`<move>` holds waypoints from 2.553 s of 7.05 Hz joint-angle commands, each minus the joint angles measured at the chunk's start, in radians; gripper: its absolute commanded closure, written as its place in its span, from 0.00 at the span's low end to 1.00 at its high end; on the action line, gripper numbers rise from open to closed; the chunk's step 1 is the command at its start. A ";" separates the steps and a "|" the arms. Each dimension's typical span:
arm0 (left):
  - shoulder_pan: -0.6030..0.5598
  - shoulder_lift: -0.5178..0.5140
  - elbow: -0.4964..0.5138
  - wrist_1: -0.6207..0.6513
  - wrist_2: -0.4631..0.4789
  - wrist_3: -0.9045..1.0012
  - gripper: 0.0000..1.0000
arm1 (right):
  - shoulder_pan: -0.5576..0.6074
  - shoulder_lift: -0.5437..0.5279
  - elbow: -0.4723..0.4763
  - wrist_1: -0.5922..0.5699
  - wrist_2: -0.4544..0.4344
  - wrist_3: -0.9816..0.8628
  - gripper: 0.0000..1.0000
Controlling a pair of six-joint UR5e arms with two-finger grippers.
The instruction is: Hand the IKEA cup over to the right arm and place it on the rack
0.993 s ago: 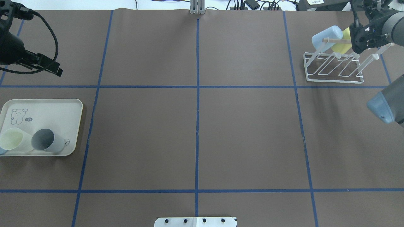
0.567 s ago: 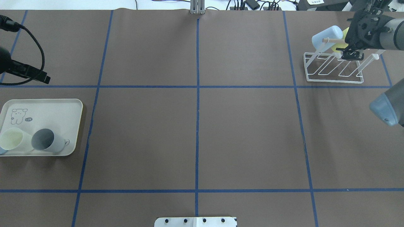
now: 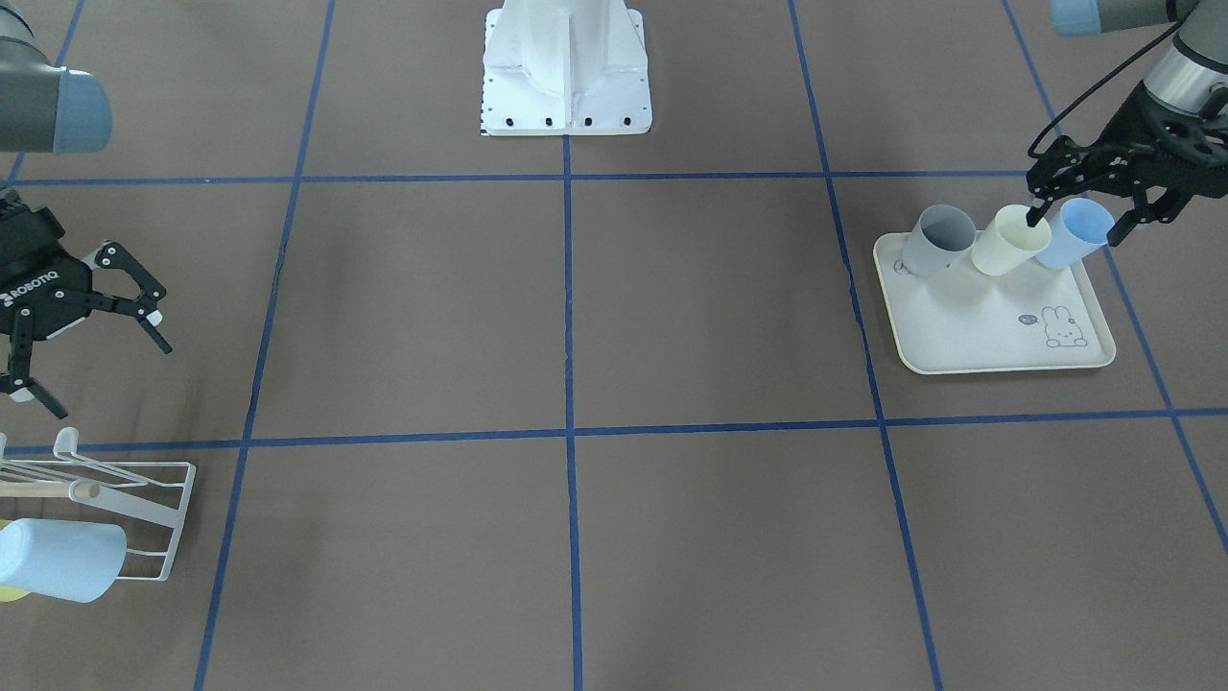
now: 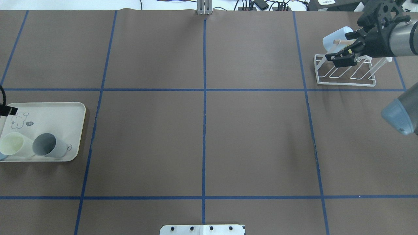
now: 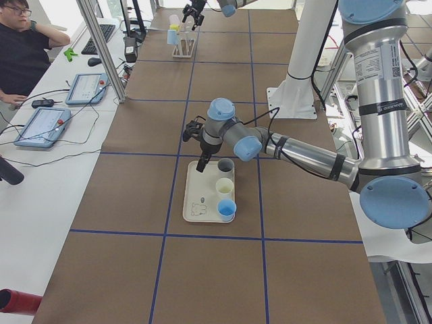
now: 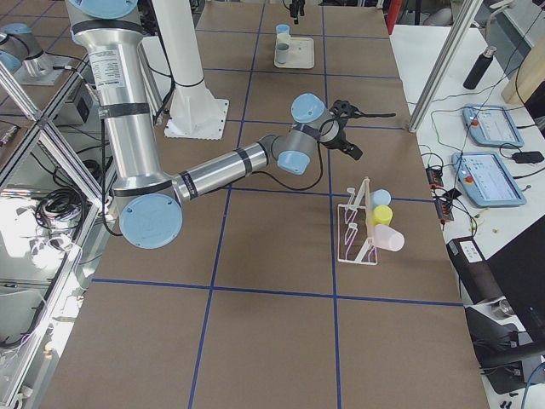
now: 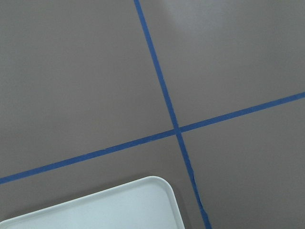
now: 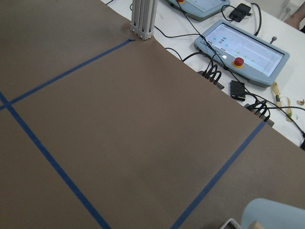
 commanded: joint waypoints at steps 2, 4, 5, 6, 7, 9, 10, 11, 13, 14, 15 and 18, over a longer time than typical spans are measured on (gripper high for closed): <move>-0.002 0.157 0.196 -0.354 0.005 -0.003 0.00 | -0.090 0.008 0.011 -0.040 0.025 0.214 0.00; -0.007 0.162 0.304 -0.486 0.005 -0.006 0.00 | -0.099 0.028 0.036 -0.168 0.071 0.217 0.00; -0.007 0.160 0.326 -0.486 0.005 -0.006 0.00 | -0.107 0.029 0.028 -0.170 0.066 0.219 0.00; -0.007 0.159 0.350 -0.486 0.007 -0.003 0.00 | -0.109 0.026 0.025 -0.170 0.062 0.217 0.00; -0.005 0.154 0.358 -0.486 0.005 -0.006 0.00 | -0.109 0.020 0.022 -0.168 0.053 0.217 0.00; -0.005 0.154 0.357 -0.486 0.004 -0.007 0.51 | -0.109 0.018 0.022 -0.170 0.043 0.216 0.00; -0.005 0.153 0.355 -0.486 -0.001 -0.007 0.59 | -0.110 0.017 0.020 -0.168 0.043 0.216 0.00; -0.005 0.153 0.352 -0.486 -0.004 -0.007 0.59 | -0.112 0.017 0.020 -0.170 0.045 0.217 0.00; -0.005 0.153 0.352 -0.486 -0.006 -0.007 0.79 | -0.113 0.017 0.020 -0.168 0.043 0.217 0.00; -0.005 0.153 0.351 -0.486 -0.016 -0.007 0.93 | -0.113 0.017 0.019 -0.170 0.040 0.216 0.00; -0.005 0.154 0.349 -0.486 -0.050 -0.007 0.95 | -0.113 0.017 0.019 -0.170 0.040 0.216 0.00; -0.012 0.151 0.341 -0.483 -0.076 0.003 1.00 | -0.128 0.029 0.017 -0.168 0.042 0.216 0.00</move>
